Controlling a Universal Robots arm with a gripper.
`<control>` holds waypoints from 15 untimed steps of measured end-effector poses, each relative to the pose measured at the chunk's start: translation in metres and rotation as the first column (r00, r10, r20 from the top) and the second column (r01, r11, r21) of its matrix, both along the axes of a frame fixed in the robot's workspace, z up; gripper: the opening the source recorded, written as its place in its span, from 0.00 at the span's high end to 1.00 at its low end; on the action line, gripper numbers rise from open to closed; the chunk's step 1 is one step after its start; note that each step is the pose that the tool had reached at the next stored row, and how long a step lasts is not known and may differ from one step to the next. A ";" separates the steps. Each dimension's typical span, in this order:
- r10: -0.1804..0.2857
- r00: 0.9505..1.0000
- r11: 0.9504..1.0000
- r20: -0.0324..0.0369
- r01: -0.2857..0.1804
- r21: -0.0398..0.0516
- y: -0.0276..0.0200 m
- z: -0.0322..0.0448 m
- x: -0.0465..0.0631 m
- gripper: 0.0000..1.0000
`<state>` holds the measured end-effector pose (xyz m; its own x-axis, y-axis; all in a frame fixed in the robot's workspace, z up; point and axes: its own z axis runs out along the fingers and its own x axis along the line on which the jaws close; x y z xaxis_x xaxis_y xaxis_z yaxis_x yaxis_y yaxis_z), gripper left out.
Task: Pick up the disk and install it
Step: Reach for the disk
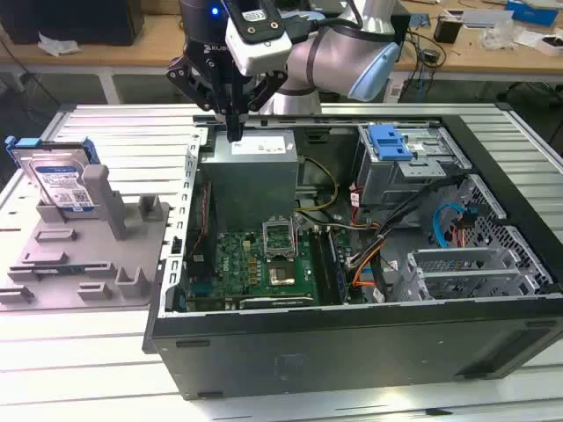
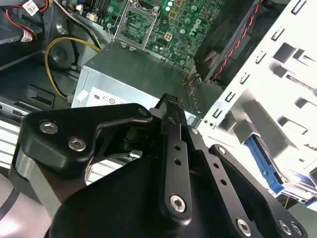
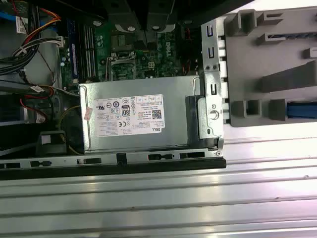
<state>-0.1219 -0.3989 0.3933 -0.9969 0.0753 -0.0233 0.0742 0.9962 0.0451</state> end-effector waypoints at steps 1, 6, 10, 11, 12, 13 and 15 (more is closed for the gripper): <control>0.000 1.000 1.000 0.000 0.000 0.000 0.0000 0.0000 0.000 0.89; 0.000 1.000 1.000 0.000 0.000 0.000 0.0000 0.0000 0.000 0.89; 0.000 1.000 1.000 0.000 0.000 0.000 0.0000 0.0000 0.000 0.89; 0.000 1.000 1.000 0.000 0.000 0.000 0.0000 0.0000 0.000 0.89; 0.000 1.000 1.000 0.000 0.000 0.000 0.0000 0.0000 0.000 0.89; 0.000 1.000 1.000 0.000 0.000 0.000 0.0000 0.0000 0.000 0.89; 0.000 1.000 1.000 0.000 0.000 0.000 0.0001 -0.0001 -0.001 0.89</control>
<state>-0.1230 -0.3987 0.3931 -0.9969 0.0755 -0.0233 0.0744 0.9962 0.0448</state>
